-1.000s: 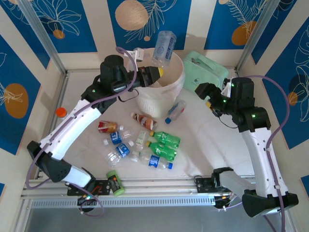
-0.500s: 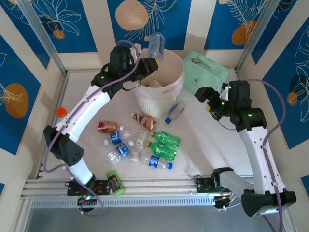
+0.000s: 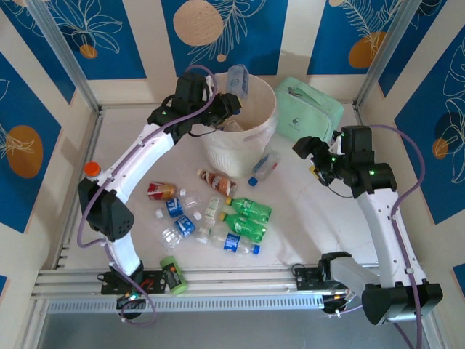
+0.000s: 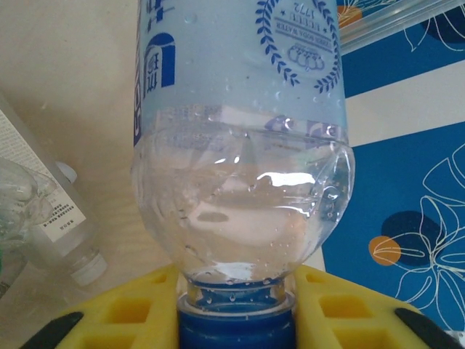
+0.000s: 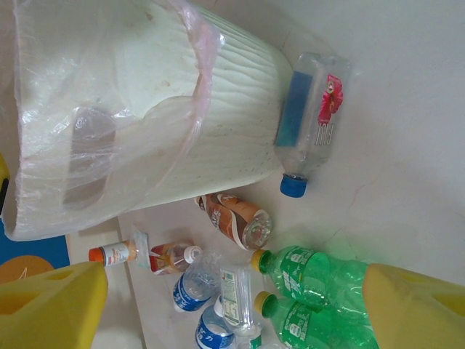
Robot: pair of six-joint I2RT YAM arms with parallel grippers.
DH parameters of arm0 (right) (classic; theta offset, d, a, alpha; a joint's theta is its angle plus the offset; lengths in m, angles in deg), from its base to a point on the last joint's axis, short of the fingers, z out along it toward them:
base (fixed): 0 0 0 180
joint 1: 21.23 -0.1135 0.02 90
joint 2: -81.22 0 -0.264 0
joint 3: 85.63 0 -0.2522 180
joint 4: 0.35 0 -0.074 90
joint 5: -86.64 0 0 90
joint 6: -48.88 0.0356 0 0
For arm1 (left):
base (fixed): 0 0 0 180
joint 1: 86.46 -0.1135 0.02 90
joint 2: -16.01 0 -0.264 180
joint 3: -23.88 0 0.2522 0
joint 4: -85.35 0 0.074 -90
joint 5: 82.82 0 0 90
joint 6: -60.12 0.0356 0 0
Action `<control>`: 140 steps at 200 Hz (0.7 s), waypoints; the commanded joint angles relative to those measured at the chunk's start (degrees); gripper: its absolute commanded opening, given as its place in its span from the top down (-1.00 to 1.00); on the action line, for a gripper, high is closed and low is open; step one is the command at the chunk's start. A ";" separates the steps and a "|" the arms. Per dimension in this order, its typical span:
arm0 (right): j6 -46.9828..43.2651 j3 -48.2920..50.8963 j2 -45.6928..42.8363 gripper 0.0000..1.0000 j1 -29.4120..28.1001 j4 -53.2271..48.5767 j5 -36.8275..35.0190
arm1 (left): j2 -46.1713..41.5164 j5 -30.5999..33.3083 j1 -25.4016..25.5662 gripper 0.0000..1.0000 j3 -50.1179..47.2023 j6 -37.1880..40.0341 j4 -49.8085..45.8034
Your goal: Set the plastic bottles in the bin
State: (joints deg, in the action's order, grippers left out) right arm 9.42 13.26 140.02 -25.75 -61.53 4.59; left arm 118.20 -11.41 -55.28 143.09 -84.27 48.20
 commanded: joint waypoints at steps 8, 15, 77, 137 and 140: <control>-0.34 0.47 0.65 -0.81 0.30 -0.53 1.23 | 0.03 -1.24 -0.42 0.04 1.47 0.15 0.23; -0.36 0.40 0.77 -0.81 0.35 -0.65 1.14 | -0.06 -1.27 -0.42 0.00 1.51 0.24 0.28; -0.20 0.31 1.81 -0.81 0.34 -0.76 1.09 | -2.39 -1.95 0.02 -0.22 1.28 1.88 1.74; -0.24 3.11 5.07 -0.81 -0.27 2.13 0.97 | -10.72 -1.88 1.89 -0.35 -5.99 8.12 8.81; -0.16 3.46 5.58 -0.81 -0.32 2.47 0.93 | -11.30 -1.74 1.88 -0.36 -6.63 8.48 8.96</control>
State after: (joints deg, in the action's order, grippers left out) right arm 9.40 14.65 143.52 -25.62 -60.85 4.54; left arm 113.07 -12.87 -54.27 139.41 -80.27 52.63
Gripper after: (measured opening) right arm 0.905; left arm 0.669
